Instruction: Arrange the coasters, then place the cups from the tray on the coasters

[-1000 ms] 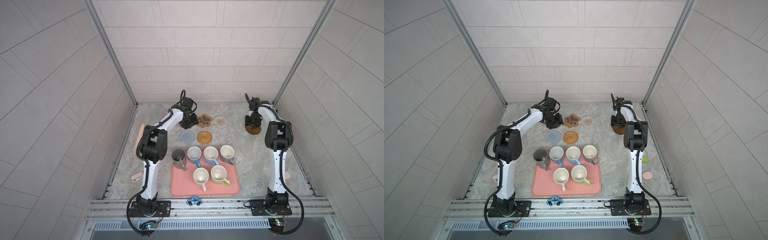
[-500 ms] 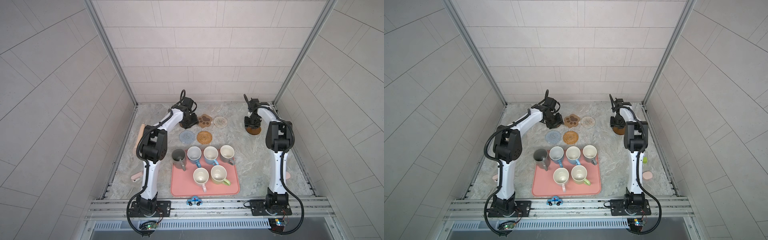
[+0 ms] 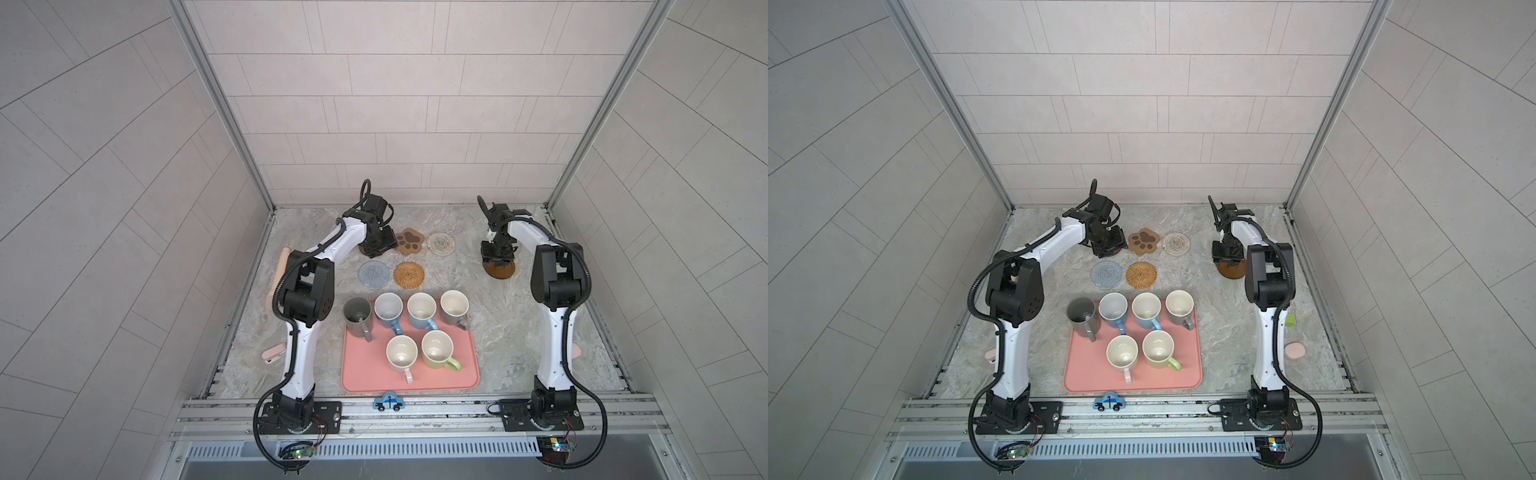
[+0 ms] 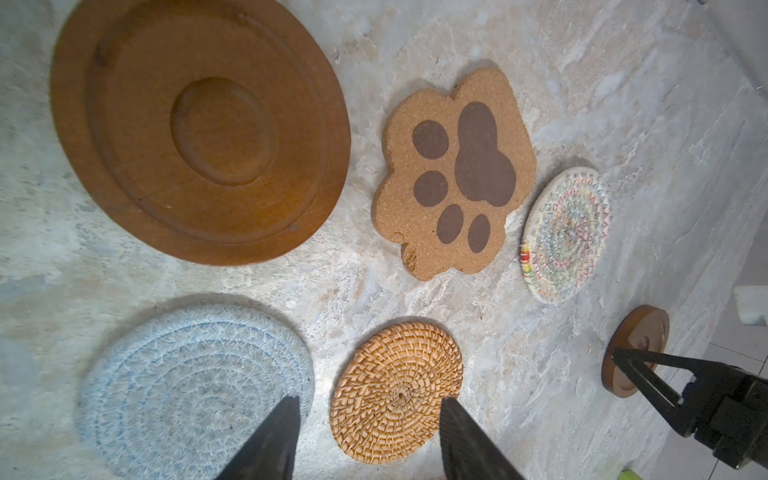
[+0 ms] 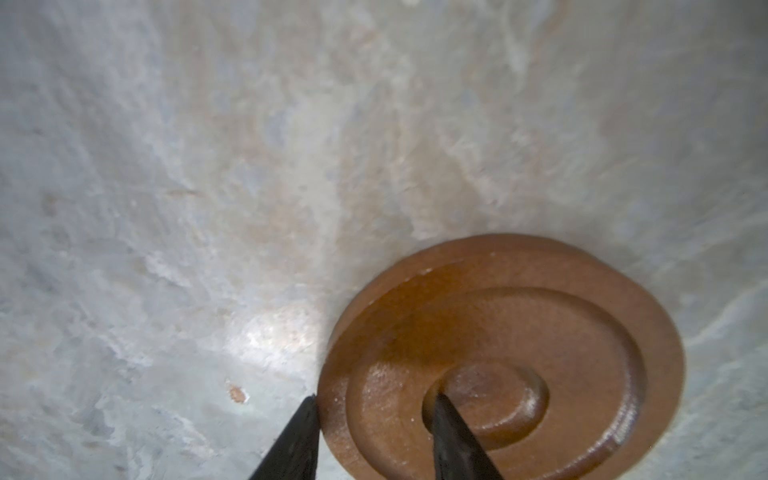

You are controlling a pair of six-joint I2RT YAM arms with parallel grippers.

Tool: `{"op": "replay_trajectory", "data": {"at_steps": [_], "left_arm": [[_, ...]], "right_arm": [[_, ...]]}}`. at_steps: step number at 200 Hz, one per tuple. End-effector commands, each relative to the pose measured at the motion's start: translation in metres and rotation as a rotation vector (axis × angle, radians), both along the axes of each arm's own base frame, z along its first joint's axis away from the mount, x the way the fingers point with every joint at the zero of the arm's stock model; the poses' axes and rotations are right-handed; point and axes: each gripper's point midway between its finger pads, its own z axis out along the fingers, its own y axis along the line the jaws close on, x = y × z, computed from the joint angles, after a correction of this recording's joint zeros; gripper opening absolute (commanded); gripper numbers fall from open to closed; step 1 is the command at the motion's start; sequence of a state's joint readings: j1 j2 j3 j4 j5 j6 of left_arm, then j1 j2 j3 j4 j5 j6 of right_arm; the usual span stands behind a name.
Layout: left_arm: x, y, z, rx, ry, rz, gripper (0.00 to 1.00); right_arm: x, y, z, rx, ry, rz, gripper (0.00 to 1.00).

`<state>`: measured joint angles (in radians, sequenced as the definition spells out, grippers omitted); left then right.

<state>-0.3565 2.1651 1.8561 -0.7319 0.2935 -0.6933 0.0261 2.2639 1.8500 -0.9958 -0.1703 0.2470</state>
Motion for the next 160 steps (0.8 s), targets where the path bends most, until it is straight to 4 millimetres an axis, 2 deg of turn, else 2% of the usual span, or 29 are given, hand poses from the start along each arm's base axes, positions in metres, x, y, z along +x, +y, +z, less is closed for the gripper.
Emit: {"op": "replay_trajectory", "data": {"at_steps": [1, 38, 71, 160], "left_arm": [[-0.002, 0.0, 0.021, -0.007, -0.039, 0.014, 0.61], [-0.001, 0.0, 0.024, -0.008, -0.047, 0.016, 0.61], [-0.004, 0.001, 0.022, -0.006, -0.039, 0.016, 0.61], [-0.004, 0.003, 0.026, 0.001, -0.044, 0.021, 0.61]], "right_arm": [[-0.038, 0.044, -0.022, 0.095, 0.154, 0.048, 0.46], [-0.043, 0.08, -0.021, 0.135, 0.163, 0.114, 0.46], [-0.047, 0.103, -0.02, 0.168, 0.171, 0.164, 0.46], [-0.06, 0.145, -0.022, 0.206, 0.21, 0.314, 0.46]]}}
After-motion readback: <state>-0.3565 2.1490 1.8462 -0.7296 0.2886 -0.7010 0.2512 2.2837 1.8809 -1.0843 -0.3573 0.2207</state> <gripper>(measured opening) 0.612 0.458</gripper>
